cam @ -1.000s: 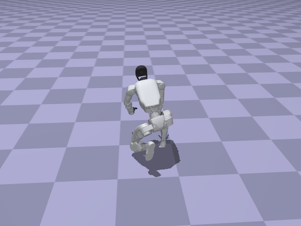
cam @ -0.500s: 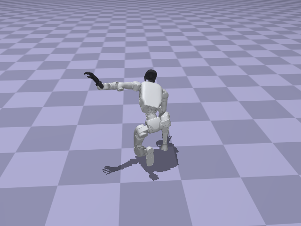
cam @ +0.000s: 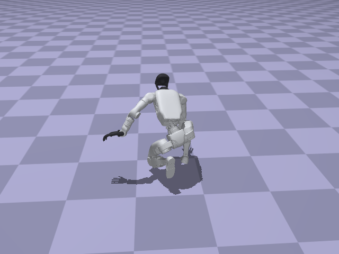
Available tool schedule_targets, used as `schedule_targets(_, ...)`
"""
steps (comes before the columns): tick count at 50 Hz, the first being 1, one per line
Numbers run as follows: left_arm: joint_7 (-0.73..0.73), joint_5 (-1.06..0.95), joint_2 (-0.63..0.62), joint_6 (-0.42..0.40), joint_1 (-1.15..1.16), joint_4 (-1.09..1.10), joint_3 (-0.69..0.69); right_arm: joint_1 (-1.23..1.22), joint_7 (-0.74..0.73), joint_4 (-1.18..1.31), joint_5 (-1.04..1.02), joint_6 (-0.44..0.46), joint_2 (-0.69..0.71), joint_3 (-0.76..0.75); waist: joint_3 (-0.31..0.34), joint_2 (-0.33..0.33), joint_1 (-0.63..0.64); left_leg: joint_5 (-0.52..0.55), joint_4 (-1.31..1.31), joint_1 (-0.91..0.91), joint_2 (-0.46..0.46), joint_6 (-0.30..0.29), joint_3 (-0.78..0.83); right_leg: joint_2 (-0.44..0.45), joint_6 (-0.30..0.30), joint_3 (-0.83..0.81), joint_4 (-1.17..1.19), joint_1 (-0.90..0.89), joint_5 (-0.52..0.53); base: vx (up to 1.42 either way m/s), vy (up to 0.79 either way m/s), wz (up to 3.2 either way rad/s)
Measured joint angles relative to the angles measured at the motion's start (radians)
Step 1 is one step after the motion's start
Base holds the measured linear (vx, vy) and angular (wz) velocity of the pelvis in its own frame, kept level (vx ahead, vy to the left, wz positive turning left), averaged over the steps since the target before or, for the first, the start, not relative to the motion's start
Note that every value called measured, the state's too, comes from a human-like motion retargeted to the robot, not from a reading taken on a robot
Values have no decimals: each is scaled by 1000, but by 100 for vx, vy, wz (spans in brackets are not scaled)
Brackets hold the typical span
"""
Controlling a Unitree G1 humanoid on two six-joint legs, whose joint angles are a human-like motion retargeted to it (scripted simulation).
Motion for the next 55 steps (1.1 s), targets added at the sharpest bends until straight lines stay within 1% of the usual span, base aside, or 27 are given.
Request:
schedule_targets(2, 12, 136, 31, 31, -211, -60, -201, 17, 28, -48, 56, -44, 13, 25, 0, -57, -2, 1, 11, -11, 14, -5, -1, -5, 17, -4, -7, 0, 6, -17, 3, 18)
schedule_targets(5, 21, 361, 18, 118, -529, -46, -471, 46, 83, -169, 134, -125, 20, 40, 0, -119, -19, 3, 42, -64, 24, 18, -25, -23, 17, -36, -12, 0, 7, -18, 3, 8)
schedule_targets(7, 34, 413, -30, 144, -689, 27, -582, 49, 95, -254, 184, -171, 35, 30, 0, -162, -21, -92, 61, -59, 31, 45, -37, -25, 3, -68, -32, 0, 16, -15, 5, -29)
schedule_targets(8, 67, 420, -65, 168, -763, 87, -659, 40, 92, -280, 218, -187, 47, 39, 0, -179, -4, -43, 60, -86, 49, 33, -46, -18, 5, -76, -37, 0, 26, -11, 9, -46)
schedule_targets(9, 99, 404, -95, 178, -809, 131, -687, 35, 83, -315, 223, -198, 51, 41, 0, -190, 6, -60, 64, -92, 55, 37, -53, -15, 2, -87, -47, 0, 32, -9, 9, -46)
schedule_targets(10, 130, 376, -124, 181, -842, 168, -691, 31, 72, -356, 213, -207, 51, 38, 0, -198, 13, -111, 71, -86, 55, 50, -57, -15, -4, -101, -59, 0, 36, -4, 8, -15)
schedule_targets(12, 182, 327, -146, 183, -828, 176, -622, 52, 59, -463, 118, -211, 26, 32, 0, -184, 5, -111, 79, -97, 34, 66, -59, -25, 6, -95, -51, 0, 14, 3, 10, 13)
schedule_targets(14, 202, 332, -174, 188, -831, 176, -614, 40, 87, -535, 4, -191, -13, 86, 0, -149, 19, -104, 82, -110, 24, 81, -60, -32, 14, -92, -52, 0, 10, 6, 13, 2)
schedule_targets(18, 220, 328, -268, 178, -911, 222, -709, -54, 122, -519, -119, -172, -54, 266, 0, -92, 112, -113, 62, -92, 38, 69, -59, -5, 38, -88, -85, 0, 42, 7, 15, -55)
schedule_targets(20, 271, 325, -341, 179, -978, 286, -788, -98, 77, -447, -78, -167, -59, 320, 0, -73, 191, -119, 46, -79, 65, 52, -63, 26, 39, -97, -115, 0, 76, 6, 15, -88)
schedule_targets(22, 315, 312, -368, 177, -984, 323, -776, -95, 30, -420, -42, -179, -63, 322, 0, -73, 206, -124, 33, -62, 74, 45, -59, 44, 40, -94, -128, 0, 88, 10, 12, -57)
schedule_targets(24, 341, 311, -360, 173, -952, 339, -722, -90, 25, -425, -63, -197, -72, 350, 0, -94, 185, -130, 19, -38, 76, 40, -46, 59, 41, -85, -134, 0, 90, 12, 10, -44)
schedule_targets(27, 361, 345, -336, 162, -941, 367, -734, -159, 85, -435, -116, -245, -118, 504, 0, -148, 193, -114, -11, -12, 111, 6, -29, 97, 42, -85, -163, 0, 123, 9, 10, -74)
schedule_targets(30, 348, 382, -272, 148, -882, 366, -660, -249, 214, -572, -193, -347, -241, 668, 0, -223, 154, -138, -36, 37, 128, -11, -2, 131, 43, -80, -182, 0, 142, 10, 8, -63)
schedule_targets(32, 344, 398, -219, 152, -832, 362, -618, -300, 332, -698, -137, -444, -364, 749, 0, -273, 113, -46, -58, 27, 138, -44, 11, 145, 44, -71, -180, 0, 153, 9, 8, -53)
schedule_targets(33, 333, 407, -184, 141, -815, 358, -595, -317, 381, -742, -94, -476, -421, 774, 0, -305, 94, -109, -63, 55, 144, -29, 16, 160, 44, -73, -195, 0, 164, 10, 7, -67)
schedule_targets(35, 326, 415, -125, 133, -762, 353, -528, -309, 440, -800, -6, -506, -554, 785, 0, -357, 50, -134, -80, 90, 158, -25, 32, 185, 44, -66, -207, 0, 180, 10, 8, -57)
schedule_targets(36, 343, 408, -91, 140, -737, 356, -528, -268, 436, -797, 114, -522, -607, 778, 0, -386, 17, -8, -96, 46, 153, -79, 25, 186, 44, -57, -203, 0, 189, 9, 10, -23)
schedule_targets(37, 355, 406, -65, 147, -713, 359, -514, -227, 441, -781, 205, -530, -665, 754, 0, -408, -15, 60, -107, 24, 153, -106, 23, 187, 44, -51, -202, 0, 196, 9, 8, -8)
schedule_targets(38, 355, 412, -52, 152, -692, 363, -473, -184, 466, -739, 236, -521, -732, 699, 0, -419, -43, 9, -111, 48, 162, -76, 32, 191, 44, -53, -204, 0, 197, 12, 4, -16)
schedule_targets(41, 350, 425, -16, 165, -631, 370, -402, 20, 627, -517, 429, -484, -865, 427, 0, -453, -116, -9, -130, 69, 186, -71, 43, 204, 44, -52, -209, 0, 205, 13, 1, -19)
schedule_targets(43, 340, 420, 5, 172, -610, 381, -383, 164, 746, -314, 543, -431, -919, 200, 0, -473, -151, -10, -141, 71, 207, -66, 47, 210, 44, -53, -212, 0, 206, 12, 0, -18)
schedule_targets(45, 325, 421, 90, 159, -599, 399, -422, 274, 780, -112, 639, -383, -908, 70, 0, -545, -186, -14, -155, 77, 245, -61, 52, 231, 44, -50, -224, 0, 213, 10, 0, -33)
schedule_targets(47, 326, 413, 101, 163, -592, 420, -408, 348, 747, 78, 603, -329, -949, -68, 0, -556, -208, -21, -161, 80, 269, -51, 56, 235, 44, -53, -224, 0, 212, 10, -1, -13)
schedule_targets(50, 344, 383, 18, 195, -586, 449, -342, 414, 636, 272, 550, -246, -1093, -339, 0, -489, -229, -22, -160, 69, 272, -34, 48, 222, 44, -64, -215, 0, 208, 5, -1, 6)
schedule_targets(52, 349, 383, 58, 180, -564, 440, -332, 505, 546, 276, 686, -280, -1081, -451, 0, -520, -240, -21, -161, 74, 275, -46, 46, 230, 44, -71, -221, 0, 221, 0, 0, 0)
schedule_targets(55, 357, 379, 35, 194, -576, 450, -334, 605, 547, 248, 701, -285, -1079, -588, 0, -504, -236, -11, -152, 57, 260, -39, 40, 219, 44, -80, -219, 0, 219, 0, 0, 0)
